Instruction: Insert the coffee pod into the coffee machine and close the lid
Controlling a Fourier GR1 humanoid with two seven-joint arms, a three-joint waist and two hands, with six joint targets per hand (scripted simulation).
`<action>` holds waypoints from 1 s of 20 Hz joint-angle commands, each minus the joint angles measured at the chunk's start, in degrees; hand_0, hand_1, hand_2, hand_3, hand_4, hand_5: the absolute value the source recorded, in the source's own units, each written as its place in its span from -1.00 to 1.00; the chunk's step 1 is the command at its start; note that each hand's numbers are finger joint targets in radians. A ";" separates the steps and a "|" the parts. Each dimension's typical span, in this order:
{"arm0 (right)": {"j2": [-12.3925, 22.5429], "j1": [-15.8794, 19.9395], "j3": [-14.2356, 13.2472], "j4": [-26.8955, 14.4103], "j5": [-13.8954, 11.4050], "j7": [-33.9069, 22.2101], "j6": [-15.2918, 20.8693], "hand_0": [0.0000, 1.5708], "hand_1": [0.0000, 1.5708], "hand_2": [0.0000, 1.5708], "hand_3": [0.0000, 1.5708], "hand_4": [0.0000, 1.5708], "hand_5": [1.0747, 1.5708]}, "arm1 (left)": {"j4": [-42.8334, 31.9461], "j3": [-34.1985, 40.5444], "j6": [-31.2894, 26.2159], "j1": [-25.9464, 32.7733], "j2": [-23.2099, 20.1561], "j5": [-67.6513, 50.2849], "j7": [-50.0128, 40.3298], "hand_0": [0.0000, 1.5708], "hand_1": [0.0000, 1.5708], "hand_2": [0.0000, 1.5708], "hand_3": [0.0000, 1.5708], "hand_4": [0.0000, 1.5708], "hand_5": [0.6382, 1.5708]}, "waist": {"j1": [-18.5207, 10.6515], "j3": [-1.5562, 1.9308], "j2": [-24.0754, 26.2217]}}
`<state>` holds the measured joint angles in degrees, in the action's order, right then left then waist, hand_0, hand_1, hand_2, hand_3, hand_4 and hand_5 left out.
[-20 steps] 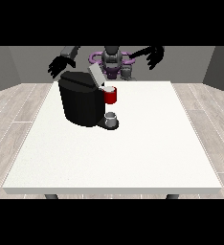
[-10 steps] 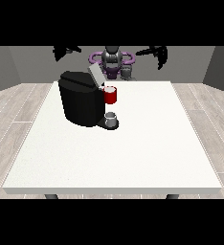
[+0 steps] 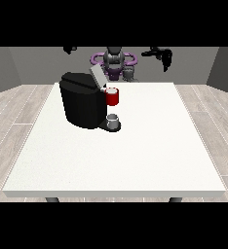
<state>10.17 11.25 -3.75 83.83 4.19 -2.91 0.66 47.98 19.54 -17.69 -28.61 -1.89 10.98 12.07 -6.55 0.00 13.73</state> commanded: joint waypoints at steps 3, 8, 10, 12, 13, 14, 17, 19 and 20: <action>1.90 3.39 0.42 -2.22 -1.17 3.84 -3.73 -1.00 -1.00 -1.00 -1.00 -0.70 1.00 | 7.82 -3.01 0.23 3.09 1.14 -2.44 -0.50 -1.00 -1.00 -1.00 -1.00 -0.72 1.00 | -1.67 0.02 -4.74; -0.97 5.53 2.40 -3.04 -2.95 0.62 -1.94 -1.00 -1.00 -1.00 -1.00 -0.84 1.00 | 16.75 -5.17 -0.06 8.13 0.50 -6.91 -6.91 -1.00 -1.00 -1.00 -1.00 -1.00 1.00 | -2.13 0.01 -4.10; -0.32 6.19 0.48 -5.25 -1.16 2.54 -3.61 -1.00 -1.00 -1.00 -1.00 -1.00 1.00 | 18.77 -5.61 1.76 8.87 1.56 -7.45 -7.77 -1.00 -1.00 -1.00 -1.00 -1.00 1.00 | -2.13 0.02 -6.37; -0.51 11.41 -0.57 -6.35 -0.64 -0.71 -2.58 -1.00 -1.00 -1.00 -1.00 -1.00 1.00 | 21.05 -6.15 1.72 8.83 1.65 -8.38 -7.65 -1.00 -1.00 -1.00 -1.00 -1.00 1.00 | -2.63 0.01 -7.96; 0.57 10.06 -1.77 -8.25 0.28 1.92 -4.53 -1.00 -1.00 -1.00 -1.00 -1.00 1.00 | 23.73 -7.90 2.90 9.99 1.86 -10.01 -11.28 -1.00 -1.00 -1.00 -1.00 -1.00 1.00 | -3.05 0.02 -7.23; 0.33 10.24 -1.52 -8.50 -0.02 3.21 -4.61 -1.00 -1.00 -1.00 -1.00 -1.00 1.00 | 22.23 -8.40 3.87 11.70 1.87 -8.86 -5.49 -1.00 -1.00 -1.00 -1.00 -1.00 1.00 | -1.58 0.01 -10.15; -1.25 11.19 -0.88 -9.90 -0.61 3.13 -3.63 -1.00 -1.00 -1.00 -1.00 -1.00 1.00 | 24.68 -6.42 -0.49 11.72 -2.20 -10.74 -8.33 -1.00 -1.00 -1.00 -1.00 -1.00 1.00 | -1.44 0.01 -11.44; 0.27 14.78 -3.39 -14.16 0.14 5.54 -4.27 -1.00 -1.00 -1.00 -1.00 -1.00 1.00 | 27.21 -8.33 1.84 10.72 0.19 -10.04 -8.82 -1.00 -1.00 -1.00 -1.00 -1.00 1.00 | -3.21 0.02 -14.35; -0.59 13.88 -2.36 -14.73 -1.02 7.29 -4.06 -1.00 -1.00 -1.00 -1.00 -1.00 1.00 | 29.04 -9.55 3.65 13.90 1.25 -9.21 -8.16 -1.00 -1.00 -1.00 -1.00 -1.00 1.00 | -1.97 0.02 -13.40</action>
<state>9.78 23.80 -5.47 72.87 3.55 0.81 -2.88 72.95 11.61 -15.38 -17.18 -1.26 1.88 4.12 -8.81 0.01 2.35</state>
